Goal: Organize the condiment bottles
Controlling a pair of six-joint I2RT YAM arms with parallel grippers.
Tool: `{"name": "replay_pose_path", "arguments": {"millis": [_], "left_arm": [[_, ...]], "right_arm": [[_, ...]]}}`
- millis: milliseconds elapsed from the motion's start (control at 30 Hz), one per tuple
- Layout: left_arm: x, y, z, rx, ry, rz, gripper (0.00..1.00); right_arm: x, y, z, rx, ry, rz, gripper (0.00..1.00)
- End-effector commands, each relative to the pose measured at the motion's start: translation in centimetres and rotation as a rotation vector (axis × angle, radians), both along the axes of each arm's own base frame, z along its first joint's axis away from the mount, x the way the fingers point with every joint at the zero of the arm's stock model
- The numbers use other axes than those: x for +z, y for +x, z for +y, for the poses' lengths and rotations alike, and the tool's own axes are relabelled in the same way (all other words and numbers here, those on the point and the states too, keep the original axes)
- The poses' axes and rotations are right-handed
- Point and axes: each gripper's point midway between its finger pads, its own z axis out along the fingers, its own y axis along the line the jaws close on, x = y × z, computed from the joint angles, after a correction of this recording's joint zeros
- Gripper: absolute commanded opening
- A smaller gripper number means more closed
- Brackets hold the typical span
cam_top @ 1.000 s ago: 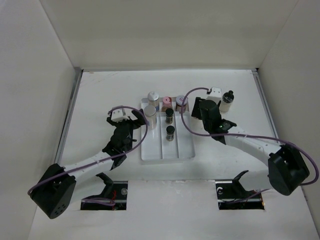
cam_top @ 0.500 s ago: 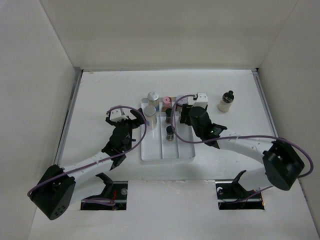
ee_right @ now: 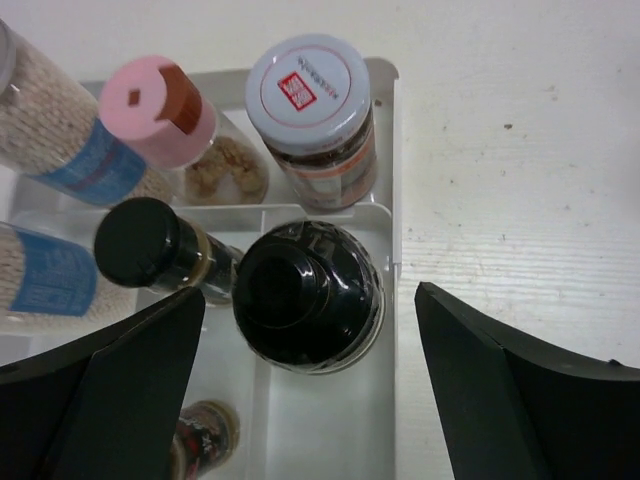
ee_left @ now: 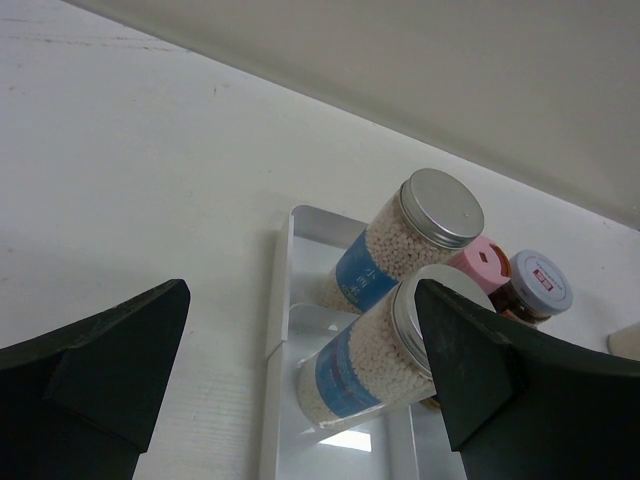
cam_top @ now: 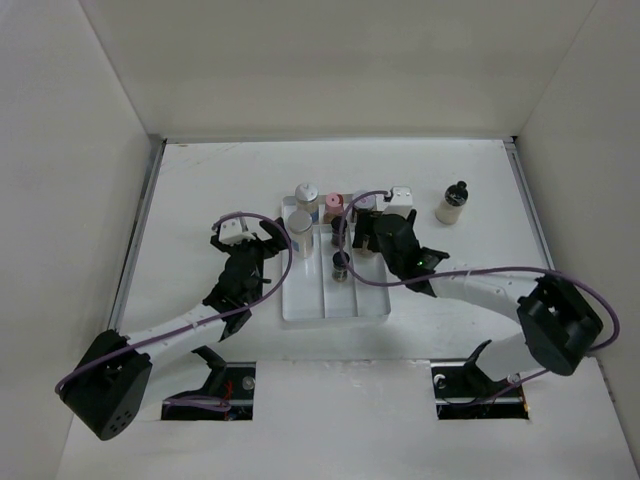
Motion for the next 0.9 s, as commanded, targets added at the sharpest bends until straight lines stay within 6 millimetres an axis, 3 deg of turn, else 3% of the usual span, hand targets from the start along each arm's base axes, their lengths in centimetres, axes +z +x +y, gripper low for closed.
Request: {"name": "replay_pose_path", "arguments": {"millis": [0, 67, 200, 300, 367, 600, 867], "left_arm": [[1.3, 0.0, 0.0, -0.001, -0.045, -0.045, 1.0], [1.3, -0.1, -0.1, -0.007, -0.046, -0.046, 1.0], [1.4, 0.0, -0.1, -0.006, -0.048, -0.049, 1.0], [1.4, -0.2, -0.3, -0.014, -0.05, -0.047, 1.0], [1.5, -0.2, -0.4, -0.015, -0.054, -0.052, 1.0], [1.4, -0.2, -0.6, -0.021, -0.052, -0.047, 1.0], [1.2, -0.2, -0.6, -0.021, -0.049, -0.041, 1.0]], "right_arm": [[5.2, 0.4, -1.3, -0.06, 0.09, -0.119, 0.94], [6.1, 0.8, -3.5, -0.109, 0.091, -0.132, 0.94], [6.6, 2.6, -10.9, -0.341, 0.097, -0.154, 0.97], [6.3, 4.1, -16.2, -0.515, 0.055, -0.15, 1.0], [5.7, 5.1, -18.7, -0.593, 0.026, -0.132, 1.0], [4.2, 8.2, -23.2, -0.672, -0.035, -0.077, 1.0], [3.5, 12.2, -22.9, -0.592, 0.031, -0.061, 0.98]]}}
